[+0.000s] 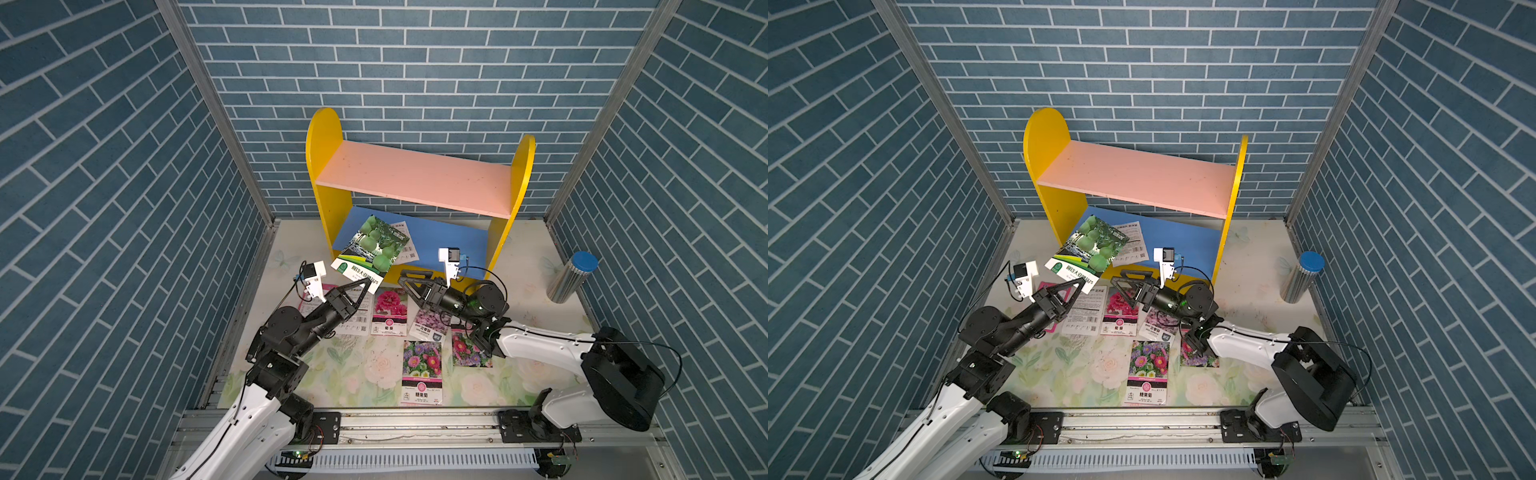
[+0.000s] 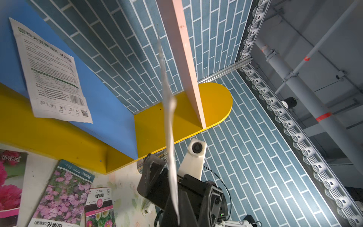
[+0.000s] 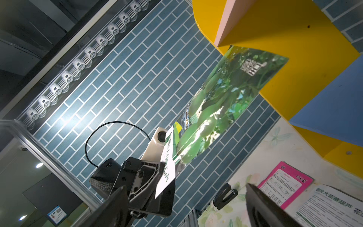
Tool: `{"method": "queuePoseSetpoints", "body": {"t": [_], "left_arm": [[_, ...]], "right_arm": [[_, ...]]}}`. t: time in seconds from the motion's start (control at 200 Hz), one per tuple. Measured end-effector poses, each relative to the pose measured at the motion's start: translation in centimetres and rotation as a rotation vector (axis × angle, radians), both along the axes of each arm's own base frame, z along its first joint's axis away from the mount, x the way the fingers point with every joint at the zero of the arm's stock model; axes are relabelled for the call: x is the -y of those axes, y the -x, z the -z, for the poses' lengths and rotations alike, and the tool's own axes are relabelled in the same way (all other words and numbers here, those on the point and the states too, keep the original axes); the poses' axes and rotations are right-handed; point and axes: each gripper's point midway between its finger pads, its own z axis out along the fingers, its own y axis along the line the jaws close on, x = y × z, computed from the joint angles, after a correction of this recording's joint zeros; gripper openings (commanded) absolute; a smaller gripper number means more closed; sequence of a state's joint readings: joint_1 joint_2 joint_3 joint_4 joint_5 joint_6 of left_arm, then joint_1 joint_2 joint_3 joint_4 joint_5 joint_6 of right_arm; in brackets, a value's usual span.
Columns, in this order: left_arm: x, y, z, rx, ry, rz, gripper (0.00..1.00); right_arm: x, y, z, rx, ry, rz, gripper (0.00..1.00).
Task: Take the seed bag off the shelf
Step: Pick up the seed packet from the shelf.
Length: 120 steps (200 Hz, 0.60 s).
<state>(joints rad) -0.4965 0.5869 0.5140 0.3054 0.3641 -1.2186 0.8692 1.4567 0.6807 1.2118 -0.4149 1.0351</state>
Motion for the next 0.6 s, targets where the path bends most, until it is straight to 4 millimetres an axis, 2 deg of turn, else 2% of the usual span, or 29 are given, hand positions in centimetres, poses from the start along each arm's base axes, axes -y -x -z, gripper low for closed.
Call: {"method": "queuePoseSetpoints", "body": {"t": [0.125, 0.255, 0.4, 0.485, 0.6], "left_arm": [[0.4, 0.4, -0.3, 0.005, 0.021, 0.01, 0.0], [1.1, 0.6, 1.1, -0.028, 0.02, 0.027, 0.0], [1.7, 0.7, 2.2, -0.057, 0.01, 0.037, 0.0], [1.8, 0.7, 2.3, -0.057, 0.009, 0.037, 0.0], [2.0, 0.5, 2.5, -0.06, -0.006, 0.04, 0.2]], "right_arm": [[-0.7, -0.2, -0.3, -0.003, -0.019, -0.027, 0.89], [-1.0, -0.2, -1.1, 0.004, -0.04, -0.04, 0.8], [-1.1, -0.2, -2.0, 0.009, -0.06, -0.052, 0.56], [-1.2, -0.2, -2.2, 0.011, -0.064, -0.056, 0.38], [-1.3, -0.3, -2.3, 0.004, -0.067, -0.064, 0.09]]}}
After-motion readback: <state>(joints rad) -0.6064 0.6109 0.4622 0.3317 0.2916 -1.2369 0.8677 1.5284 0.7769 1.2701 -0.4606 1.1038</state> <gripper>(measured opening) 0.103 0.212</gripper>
